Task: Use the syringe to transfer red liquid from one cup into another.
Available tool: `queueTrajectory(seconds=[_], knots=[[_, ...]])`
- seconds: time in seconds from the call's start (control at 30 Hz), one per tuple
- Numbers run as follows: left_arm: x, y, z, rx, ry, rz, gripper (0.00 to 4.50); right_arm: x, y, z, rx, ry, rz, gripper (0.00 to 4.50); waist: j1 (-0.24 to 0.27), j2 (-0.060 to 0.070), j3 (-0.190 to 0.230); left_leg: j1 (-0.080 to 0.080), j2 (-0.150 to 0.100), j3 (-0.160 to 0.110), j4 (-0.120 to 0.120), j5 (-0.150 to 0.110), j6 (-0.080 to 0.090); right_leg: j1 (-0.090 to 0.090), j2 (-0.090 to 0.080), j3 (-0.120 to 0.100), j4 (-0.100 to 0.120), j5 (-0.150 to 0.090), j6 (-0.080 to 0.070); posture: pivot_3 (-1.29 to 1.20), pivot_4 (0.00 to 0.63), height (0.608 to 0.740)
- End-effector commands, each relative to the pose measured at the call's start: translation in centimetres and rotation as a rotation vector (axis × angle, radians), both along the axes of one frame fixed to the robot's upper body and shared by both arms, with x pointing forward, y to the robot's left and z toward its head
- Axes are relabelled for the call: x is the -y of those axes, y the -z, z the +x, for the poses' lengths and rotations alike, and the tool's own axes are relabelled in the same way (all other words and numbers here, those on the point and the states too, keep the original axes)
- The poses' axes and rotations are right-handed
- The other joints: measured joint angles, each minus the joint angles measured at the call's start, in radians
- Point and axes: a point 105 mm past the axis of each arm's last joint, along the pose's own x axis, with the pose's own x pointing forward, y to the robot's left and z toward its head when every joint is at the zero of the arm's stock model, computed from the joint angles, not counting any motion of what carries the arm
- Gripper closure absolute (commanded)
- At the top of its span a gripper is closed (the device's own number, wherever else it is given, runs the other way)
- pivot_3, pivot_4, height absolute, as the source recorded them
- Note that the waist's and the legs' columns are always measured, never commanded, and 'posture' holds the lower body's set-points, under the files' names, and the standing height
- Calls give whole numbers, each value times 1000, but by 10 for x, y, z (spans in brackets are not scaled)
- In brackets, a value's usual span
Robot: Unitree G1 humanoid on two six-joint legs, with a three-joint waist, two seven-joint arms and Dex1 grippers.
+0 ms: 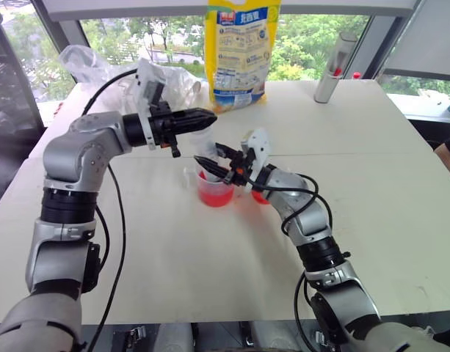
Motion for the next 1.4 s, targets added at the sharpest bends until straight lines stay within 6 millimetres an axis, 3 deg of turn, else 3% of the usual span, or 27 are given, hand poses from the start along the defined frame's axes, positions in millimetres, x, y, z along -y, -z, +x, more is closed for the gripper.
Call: queueTrajectory(seconds=[0.03, 0.63, 1.4], knots=[[-17, -48, 0, 180, -74, -33, 4470, -7, 11, -8, -25, -62, -64, 3085, 0, 0, 0, 0, 0, 0, 0, 0, 0, 0, 0, 0, 0, 0, 0, 0, 150, 740], [-32, -67, 3, 234, -132, -45, 4470, -9, 17, -11, -48, -88, -106, 3085, 0, 0, 0, -1, 0, 0, 0, 0, 0, -1, 0, 0, 0, 0, 0, 0, 150, 740], [-33, -67, 5, 242, -134, -43, 4470, -10, 17, -11, -51, -94, -115, 3085, 0, 0, 0, -1, 0, 0, 0, 0, 0, -1, 0, 0, 0, 0, 0, 0, 150, 740]])
